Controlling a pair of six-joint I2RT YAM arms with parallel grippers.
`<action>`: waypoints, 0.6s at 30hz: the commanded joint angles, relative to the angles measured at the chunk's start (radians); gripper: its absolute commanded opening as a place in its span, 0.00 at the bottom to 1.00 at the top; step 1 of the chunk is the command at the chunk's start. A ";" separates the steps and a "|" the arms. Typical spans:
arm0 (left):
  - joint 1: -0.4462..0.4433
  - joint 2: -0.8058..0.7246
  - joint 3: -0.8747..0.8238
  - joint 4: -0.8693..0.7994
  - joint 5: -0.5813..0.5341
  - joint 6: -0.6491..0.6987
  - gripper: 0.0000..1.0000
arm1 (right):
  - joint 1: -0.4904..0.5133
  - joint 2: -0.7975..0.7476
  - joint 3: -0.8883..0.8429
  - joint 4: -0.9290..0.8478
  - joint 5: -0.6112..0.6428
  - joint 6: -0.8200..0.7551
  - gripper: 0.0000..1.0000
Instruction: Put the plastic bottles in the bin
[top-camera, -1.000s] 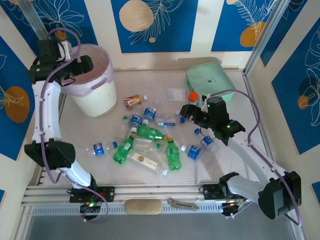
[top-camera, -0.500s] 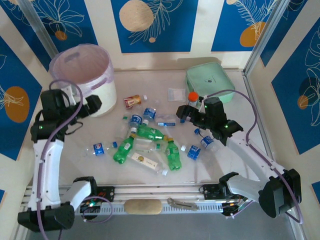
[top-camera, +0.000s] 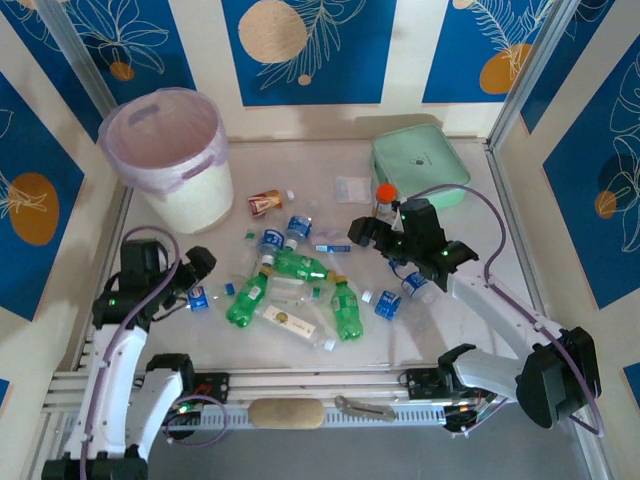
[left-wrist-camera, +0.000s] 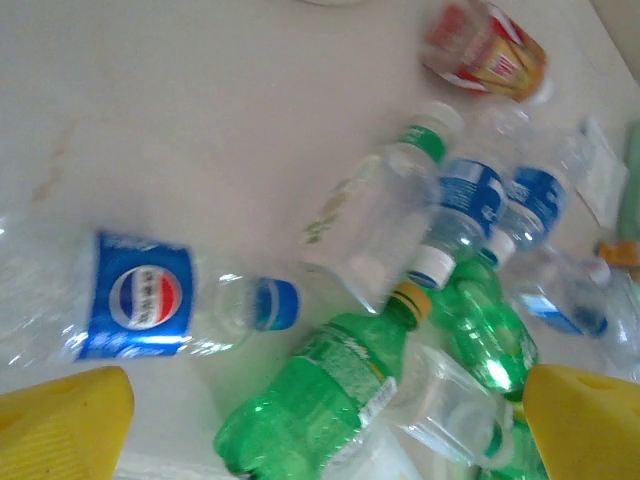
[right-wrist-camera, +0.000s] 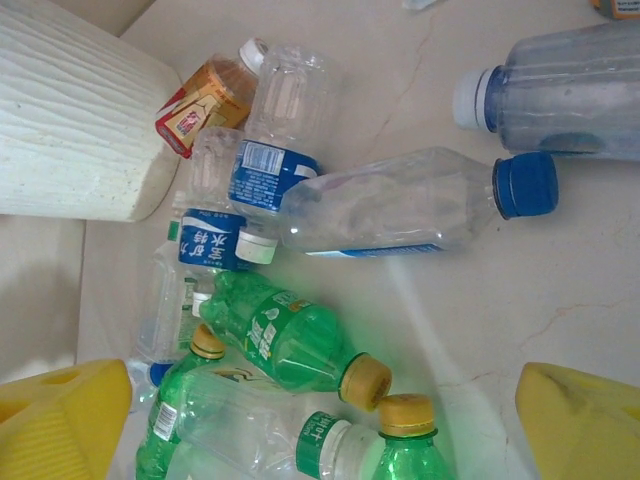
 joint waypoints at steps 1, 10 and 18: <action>-0.008 -0.059 -0.058 -0.042 -0.128 -0.233 1.00 | 0.007 0.015 -0.013 0.003 0.028 0.000 0.99; -0.038 -0.079 -0.151 -0.099 -0.229 -0.590 1.00 | 0.004 0.117 0.028 0.022 0.029 -0.047 0.99; -0.052 0.065 -0.261 0.121 -0.214 -0.737 1.00 | -0.005 0.206 0.038 0.066 -0.001 -0.051 0.99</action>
